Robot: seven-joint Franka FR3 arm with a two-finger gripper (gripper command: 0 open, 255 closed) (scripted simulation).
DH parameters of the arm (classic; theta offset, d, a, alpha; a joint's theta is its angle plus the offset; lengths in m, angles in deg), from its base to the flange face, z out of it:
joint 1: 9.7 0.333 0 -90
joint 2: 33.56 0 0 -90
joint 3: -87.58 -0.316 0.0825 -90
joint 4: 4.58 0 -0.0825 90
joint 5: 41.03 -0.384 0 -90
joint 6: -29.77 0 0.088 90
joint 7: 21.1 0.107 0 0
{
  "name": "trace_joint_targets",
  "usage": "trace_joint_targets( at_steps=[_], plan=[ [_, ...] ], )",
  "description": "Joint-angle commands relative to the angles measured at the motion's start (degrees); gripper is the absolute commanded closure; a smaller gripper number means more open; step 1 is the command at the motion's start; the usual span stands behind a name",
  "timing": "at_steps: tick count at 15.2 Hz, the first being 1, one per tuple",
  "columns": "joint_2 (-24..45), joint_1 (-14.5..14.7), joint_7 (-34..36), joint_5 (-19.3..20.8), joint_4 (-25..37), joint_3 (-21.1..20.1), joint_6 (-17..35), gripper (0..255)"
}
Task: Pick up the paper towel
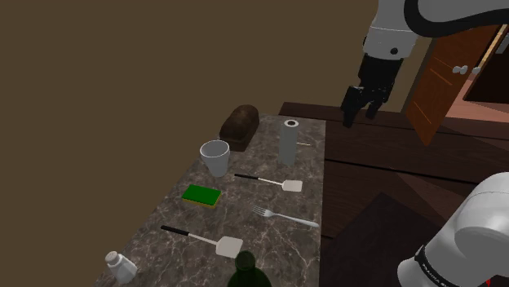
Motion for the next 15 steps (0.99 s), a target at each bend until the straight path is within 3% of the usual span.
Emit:
trace_joint_targets(
  at_steps=[1, 8, 15],
  plan=[
    [0.0, 0.0, 0.0, 0.0, 0.0, 0.0, 0.0, 0],
    [14.3, -0.5, -5.9, 2.1, 3.5, 2.3, 10.0, 0],
    [29.8, -0.8, -11.1, 3.3, 10.9, 4.1, 17.4, 0]
  ],
)
